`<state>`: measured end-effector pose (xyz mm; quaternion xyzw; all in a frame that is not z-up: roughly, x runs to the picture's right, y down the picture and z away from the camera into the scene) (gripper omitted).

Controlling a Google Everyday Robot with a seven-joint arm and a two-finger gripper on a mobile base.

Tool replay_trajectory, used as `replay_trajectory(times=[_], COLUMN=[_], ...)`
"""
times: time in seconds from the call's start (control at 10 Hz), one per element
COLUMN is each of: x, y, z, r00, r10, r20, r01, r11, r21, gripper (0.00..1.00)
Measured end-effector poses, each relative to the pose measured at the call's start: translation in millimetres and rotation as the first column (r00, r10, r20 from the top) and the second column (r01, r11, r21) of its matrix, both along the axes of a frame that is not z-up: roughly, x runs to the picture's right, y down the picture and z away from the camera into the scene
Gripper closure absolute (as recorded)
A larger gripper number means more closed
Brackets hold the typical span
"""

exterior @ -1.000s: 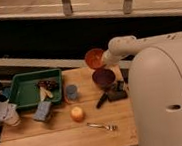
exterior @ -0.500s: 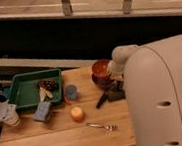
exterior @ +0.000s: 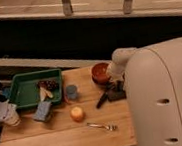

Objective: Stack bowls on top of each other

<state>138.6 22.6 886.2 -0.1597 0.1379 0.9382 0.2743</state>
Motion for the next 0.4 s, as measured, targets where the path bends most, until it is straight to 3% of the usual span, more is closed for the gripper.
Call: replay_trajectory(times=[0.4], x=[2.5], y=[0.3], z=[-0.2], r00=[1.000], r10=[0.003], r20=[-0.002], r01=[-0.003], r11=[1.0000], r21=[0.000], gripper=[0.48])
